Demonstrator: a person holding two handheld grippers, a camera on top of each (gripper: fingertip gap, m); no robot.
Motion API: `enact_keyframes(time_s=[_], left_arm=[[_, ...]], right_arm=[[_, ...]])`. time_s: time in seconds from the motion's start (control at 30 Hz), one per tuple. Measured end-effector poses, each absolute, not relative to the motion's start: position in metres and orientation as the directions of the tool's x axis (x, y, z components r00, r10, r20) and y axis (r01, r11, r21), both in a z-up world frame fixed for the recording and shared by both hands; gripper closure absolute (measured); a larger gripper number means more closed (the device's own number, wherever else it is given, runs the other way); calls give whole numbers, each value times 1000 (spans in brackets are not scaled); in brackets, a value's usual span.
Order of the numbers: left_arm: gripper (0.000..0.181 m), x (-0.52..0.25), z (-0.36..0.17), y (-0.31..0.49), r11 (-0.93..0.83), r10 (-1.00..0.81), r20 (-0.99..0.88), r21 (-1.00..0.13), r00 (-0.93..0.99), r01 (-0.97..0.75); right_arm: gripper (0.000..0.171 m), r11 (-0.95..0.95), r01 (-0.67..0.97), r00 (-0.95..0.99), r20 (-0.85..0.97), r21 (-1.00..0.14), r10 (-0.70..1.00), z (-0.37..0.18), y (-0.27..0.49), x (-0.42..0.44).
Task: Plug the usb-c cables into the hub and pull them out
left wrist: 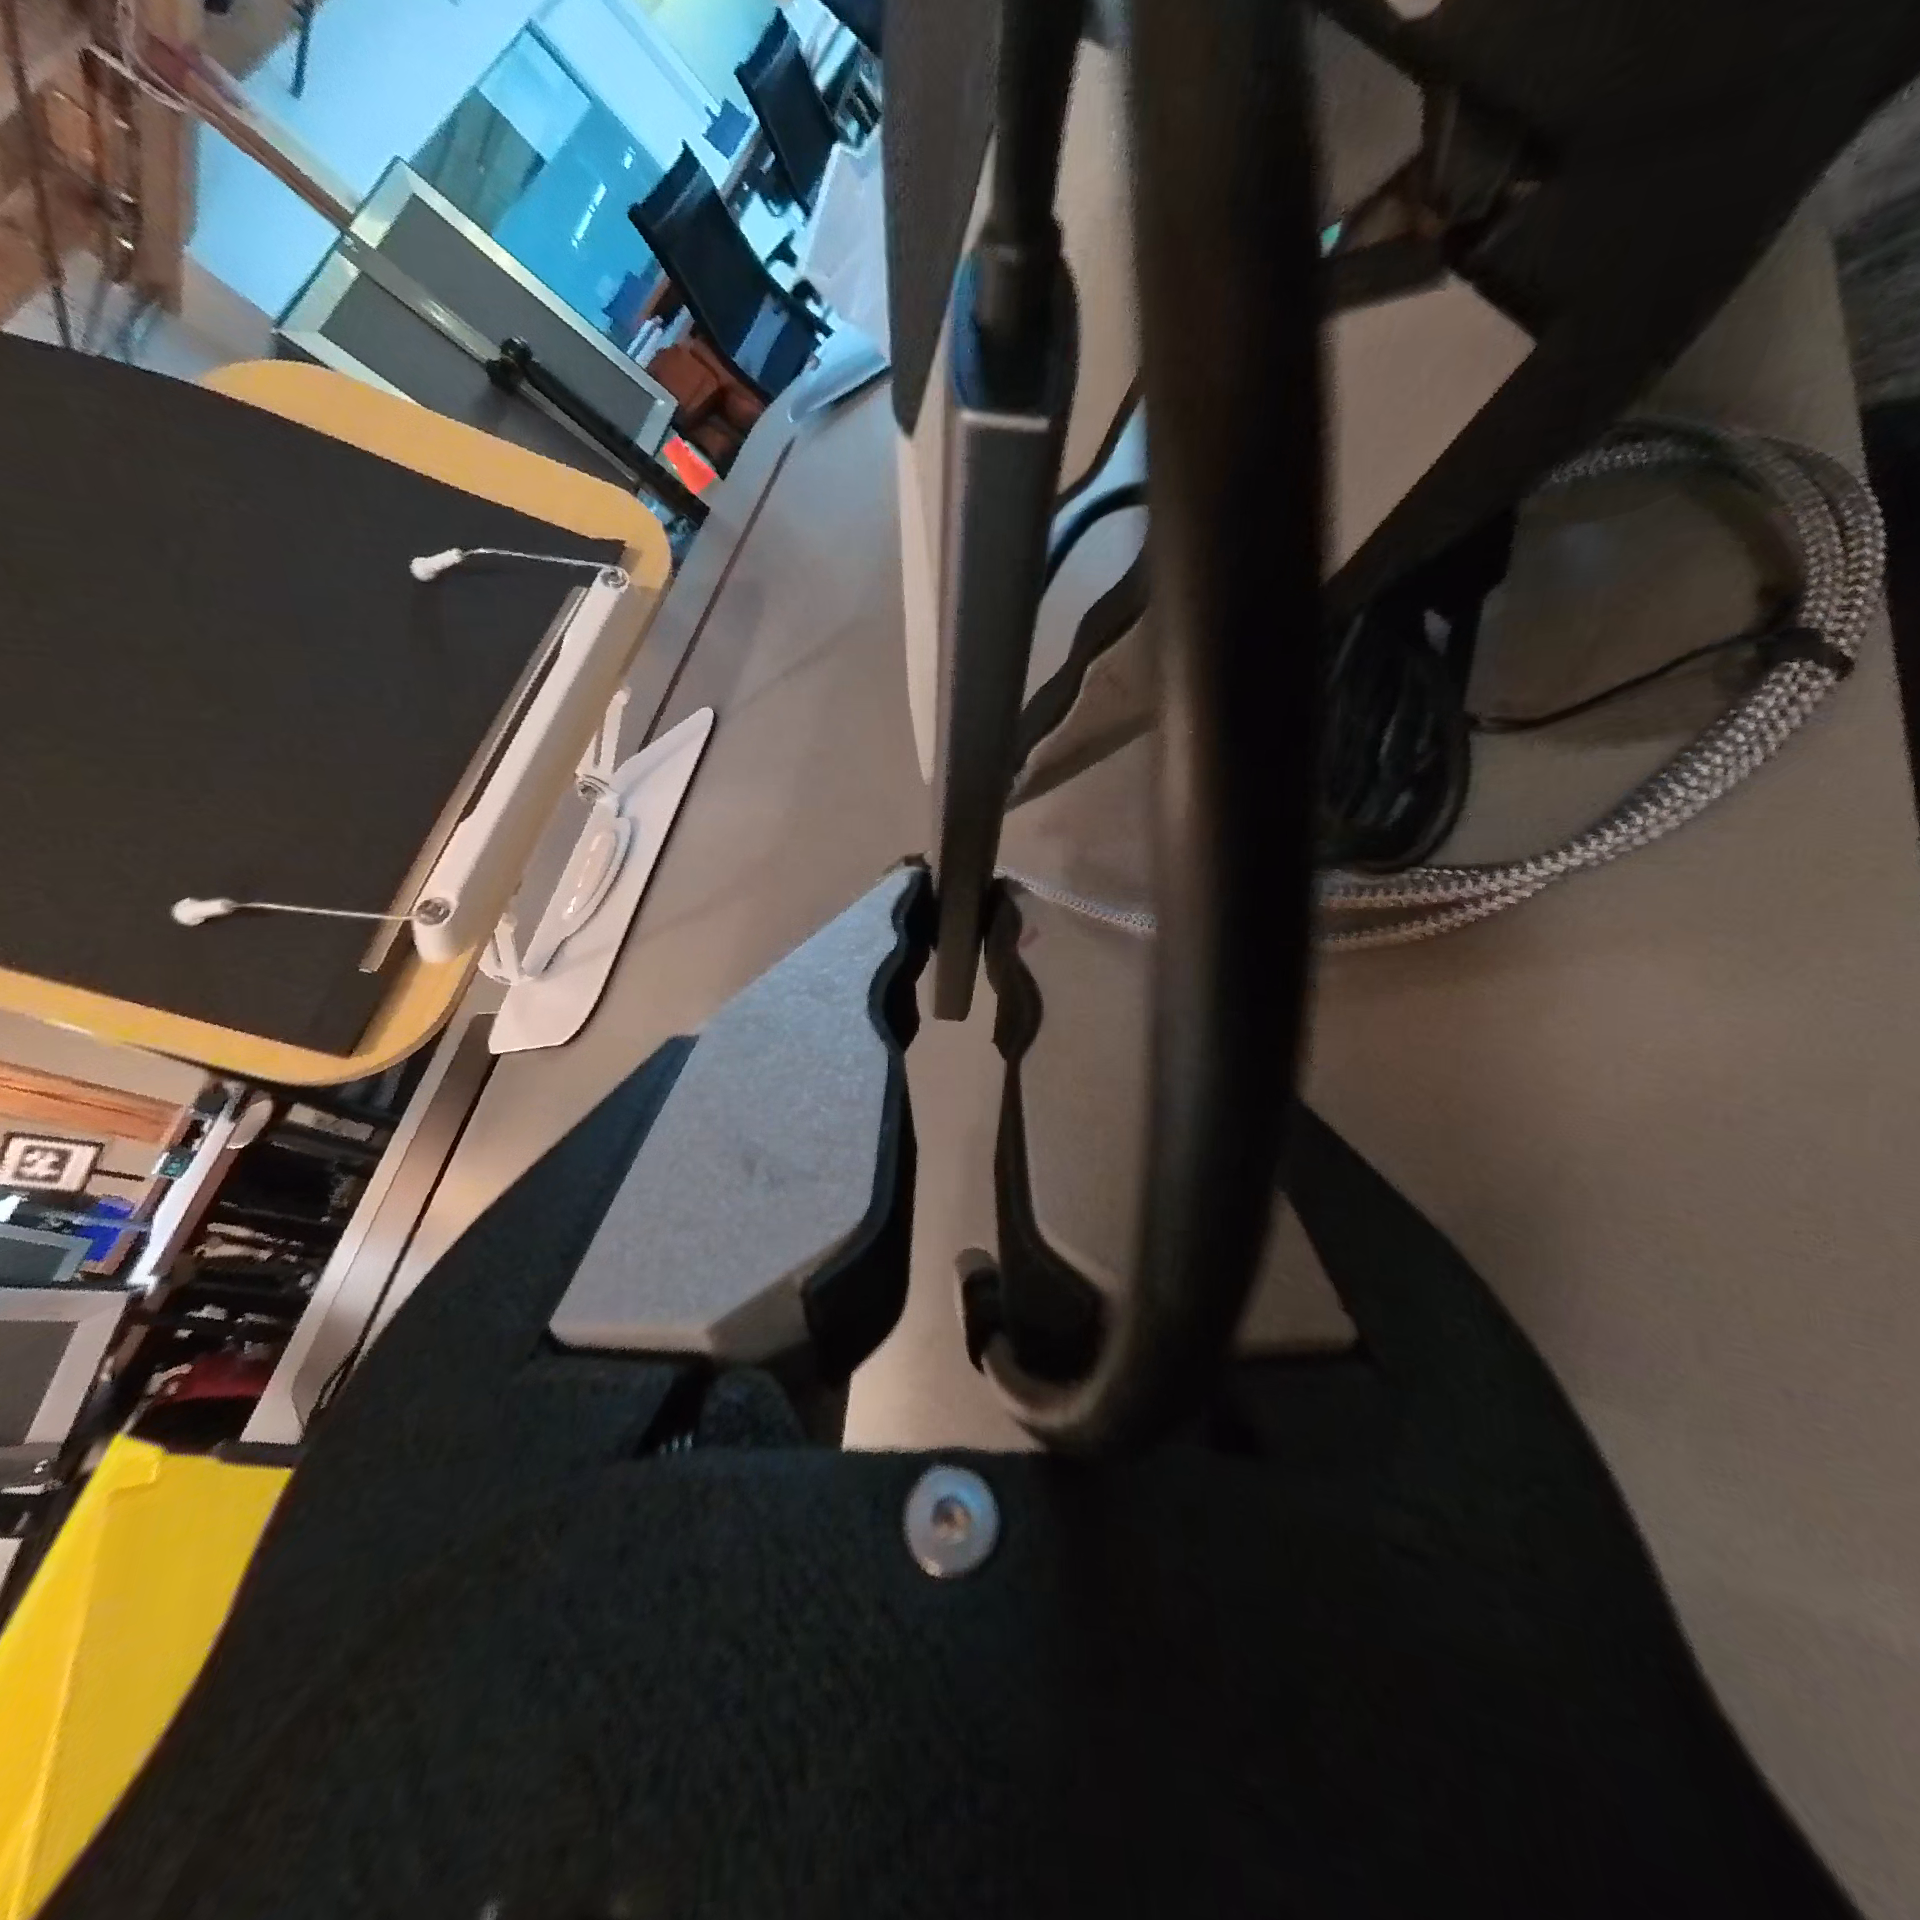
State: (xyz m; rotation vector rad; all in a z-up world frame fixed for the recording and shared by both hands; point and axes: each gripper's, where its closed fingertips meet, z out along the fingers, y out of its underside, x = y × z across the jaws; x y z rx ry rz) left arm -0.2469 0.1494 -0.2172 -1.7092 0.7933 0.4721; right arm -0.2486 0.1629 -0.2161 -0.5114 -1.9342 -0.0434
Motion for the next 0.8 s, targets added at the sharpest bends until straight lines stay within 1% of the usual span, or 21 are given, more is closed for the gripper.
enact_keyframes(time_s=[0.17, 0.27, 0.33, 0.4, 0.47, 0.5, 0.53, 0.57, 0.67, 0.73, 0.8], left_arm=[[174, -247, -215, 150, -130, -260, -660, -700, 705, -703], [174, -255, -205, 157, -132, -176, -695, -685, 697, -716], [175, -259, -206, 160, -157, -158, -699, -679, 697, -717], [174, -261, -212, 161, -176, -154, -727, -646, 669, -743], [175, -262, -214, 164, -169, -126, -728, -654, 674, -737], [173, -266, -213, 166, -165, -94, -732, -657, 675, -736], [171, -272, -206, 166, -164, -26, -750, -649, 660, -743], [157, -275, -199, 164, -139, 22, -751, -656, 660, -741], [140, -278, -187, 158, -98, 58, -687, -726, 724, -681], [135, -283, -184, 156, -90, 76, -661, -750, 747, -655], [135, -285, -183, 155, -95, 84, -655, -755, 750, -649]], right_arm=[[167, 899, 352, -305, 875, -262, 375, -212, 164, -250], [165, 895, 344, -244, 893, -284, 378, -202, 172, -259], [164, 893, 334, -254, 883, -302, 394, -206, 175, -264], [164, 895, 329, -269, 879, -300, 393, -212, 177, -267], [164, 888, 352, -255, 882, -297, 396, -213, 184, -268], [166, 876, 394, -221, 896, -279, 385, -211, 194, -269], [166, 868, 437, -174, 925, -235, 339, -205, 208, -268], [166, 863, 466, -133, 949, -194, 285, -200, 220, -268], [166, 825, 539, -66, 969, -166, 238, -192, 251, -263], [166, 807, 573, -67, 974, -139, 215, -196, 270, -260], [164, 812, 576, -132, 971, -88, 199, -211, 280, -256]])
